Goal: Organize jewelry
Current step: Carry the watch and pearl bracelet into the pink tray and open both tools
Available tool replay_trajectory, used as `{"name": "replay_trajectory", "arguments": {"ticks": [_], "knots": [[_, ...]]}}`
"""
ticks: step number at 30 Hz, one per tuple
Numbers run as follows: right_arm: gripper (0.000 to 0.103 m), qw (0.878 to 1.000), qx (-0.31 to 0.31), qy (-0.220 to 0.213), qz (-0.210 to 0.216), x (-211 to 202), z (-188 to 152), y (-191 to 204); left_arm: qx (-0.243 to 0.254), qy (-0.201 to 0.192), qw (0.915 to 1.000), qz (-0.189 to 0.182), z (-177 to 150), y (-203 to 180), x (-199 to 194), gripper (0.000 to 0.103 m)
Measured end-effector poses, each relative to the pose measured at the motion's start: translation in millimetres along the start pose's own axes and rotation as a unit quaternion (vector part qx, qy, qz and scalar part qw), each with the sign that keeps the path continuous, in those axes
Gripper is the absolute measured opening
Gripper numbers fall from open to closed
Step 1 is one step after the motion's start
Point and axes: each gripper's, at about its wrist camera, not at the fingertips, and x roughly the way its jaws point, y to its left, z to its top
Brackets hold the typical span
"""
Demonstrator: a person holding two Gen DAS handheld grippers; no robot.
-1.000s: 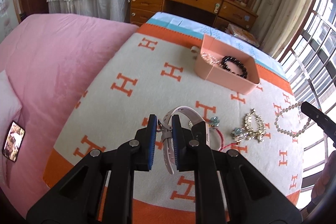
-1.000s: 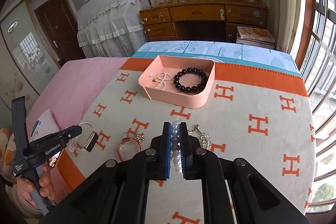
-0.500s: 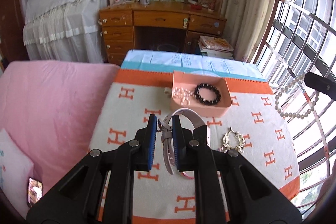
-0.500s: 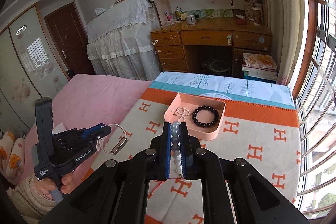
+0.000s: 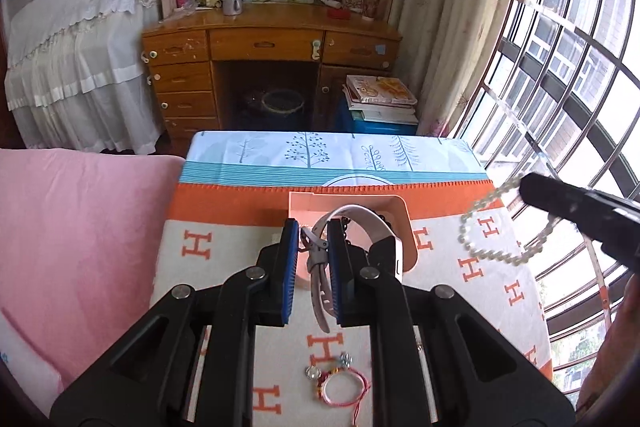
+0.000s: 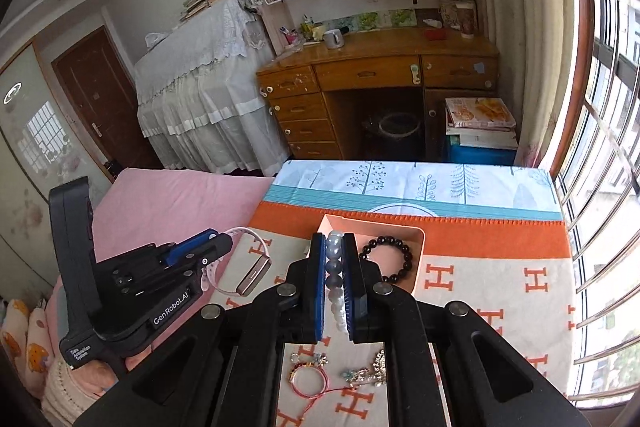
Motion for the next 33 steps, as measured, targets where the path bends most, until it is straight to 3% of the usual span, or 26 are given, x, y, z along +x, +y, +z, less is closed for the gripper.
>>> {"name": "replay_trajectory", "arguments": {"ticks": [11,18,21,24,26,29,33], "knots": [[0.008,0.995,0.047,0.084,-0.014,154.2,-19.8,-50.6,0.014,0.069,0.9974,-0.015,-11.4,-9.3,151.3,0.012],[0.008,0.993,0.035,0.107,-0.021,222.1,-27.3,-63.5,0.004,0.109,0.9936,-0.027,-34.4,1.5,213.7,0.014],[0.008,0.993,0.021,0.112,-0.029,241.1,-29.8,-60.1,-0.009,0.122,0.9916,-0.043,-40.0,10.2,221.8,0.021],[0.009,0.992,0.015,0.113,-0.046,254.2,-33.1,-61.2,-0.018,0.117,0.9914,-0.057,-43.8,17.7,215.1,0.036],[0.016,0.992,0.019,0.115,-0.056,261.6,-35.8,-65.2,-0.022,0.109,0.992,-0.06,-47.6,19.0,205.8,0.046],[0.024,0.991,0.028,0.116,-0.068,267.3,-41.7,-72.8,-0.016,0.094,0.9945,-0.044,-53.5,18.7,186.4,0.048],[0.024,0.99,0.037,0.117,-0.07,264.6,-53.4,-81.0,-0.011,0.078,0.9967,-0.018,-65.3,20.0,166.4,0.048]]}}
